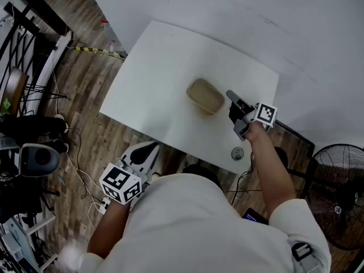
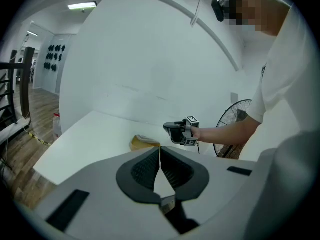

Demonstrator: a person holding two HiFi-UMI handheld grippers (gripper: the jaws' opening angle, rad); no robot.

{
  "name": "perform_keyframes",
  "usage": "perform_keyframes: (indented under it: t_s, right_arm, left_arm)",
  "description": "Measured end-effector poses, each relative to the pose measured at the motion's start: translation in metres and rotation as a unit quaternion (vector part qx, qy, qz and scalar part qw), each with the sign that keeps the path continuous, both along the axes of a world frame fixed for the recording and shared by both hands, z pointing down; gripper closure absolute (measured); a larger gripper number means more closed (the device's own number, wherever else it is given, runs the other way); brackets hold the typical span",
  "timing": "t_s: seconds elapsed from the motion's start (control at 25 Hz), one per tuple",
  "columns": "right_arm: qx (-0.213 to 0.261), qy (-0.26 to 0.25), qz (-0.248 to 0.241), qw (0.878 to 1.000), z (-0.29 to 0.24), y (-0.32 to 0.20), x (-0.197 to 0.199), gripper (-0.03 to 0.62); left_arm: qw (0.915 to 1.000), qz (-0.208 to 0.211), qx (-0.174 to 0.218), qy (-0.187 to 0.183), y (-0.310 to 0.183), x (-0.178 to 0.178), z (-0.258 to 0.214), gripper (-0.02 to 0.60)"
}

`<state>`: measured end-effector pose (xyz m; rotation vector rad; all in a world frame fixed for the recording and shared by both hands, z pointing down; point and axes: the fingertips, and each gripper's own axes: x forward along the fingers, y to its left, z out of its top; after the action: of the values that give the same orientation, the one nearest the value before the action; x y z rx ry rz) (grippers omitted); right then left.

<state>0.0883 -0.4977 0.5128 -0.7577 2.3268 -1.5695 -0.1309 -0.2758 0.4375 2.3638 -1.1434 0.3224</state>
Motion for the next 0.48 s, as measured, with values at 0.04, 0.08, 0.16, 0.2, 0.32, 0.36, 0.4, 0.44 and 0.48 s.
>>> perform_keyframes:
  t_s: [0.04, 0.08, 0.16, 0.2, 0.32, 0.36, 0.4, 0.44, 0.48]
  right_arm:
    - [0.000, -0.002, 0.004, 1.000, -0.006, 0.007, -0.002, 0.550]
    - [0.001, -0.004, 0.006, 1.000, -0.012, 0.016, -0.005, 0.549]
    - [0.004, -0.007, 0.008, 1.000, -0.021, 0.035, -0.013, 0.551]
    - [0.005, -0.008, 0.007, 1.000, -0.024, 0.045, -0.017, 0.551]
    - [0.008, -0.006, 0.001, 1.000, -0.035, 0.074, -0.033, 0.551]
    - [0.010, -0.005, -0.001, 1.000, -0.039, 0.084, -0.039, 0.551]
    - [0.012, -0.004, -0.003, 1.000, -0.043, 0.095, -0.045, 0.551]
    - [0.013, -0.003, -0.005, 1.000, -0.047, 0.106, -0.051, 0.551]
    - [0.014, -0.002, -0.007, 1.000, -0.051, 0.116, -0.056, 0.551]
  left_arm:
    - [1.0000, 0.002, 0.002, 0.002, 0.003, -0.003, -0.001, 0.563]
    - [1.0000, 0.005, 0.005, 0.003, 0.008, -0.006, -0.003, 0.563]
    - [0.9999, 0.011, 0.010, 0.008, 0.019, -0.013, -0.004, 0.563]
    - [0.9998, 0.013, 0.012, 0.011, 0.023, -0.017, -0.005, 0.563]
    - [0.9995, 0.017, 0.017, 0.020, 0.038, -0.029, -0.005, 0.563]
    - [0.9994, 0.019, 0.019, 0.022, 0.044, -0.033, -0.005, 0.563]
    - [0.9993, 0.020, 0.020, 0.024, 0.050, -0.037, -0.006, 0.563]
    - [0.9992, 0.022, 0.022, 0.026, 0.055, -0.041, -0.006, 0.563]
    - [0.9991, 0.023, 0.024, 0.028, 0.060, -0.044, -0.007, 0.562]
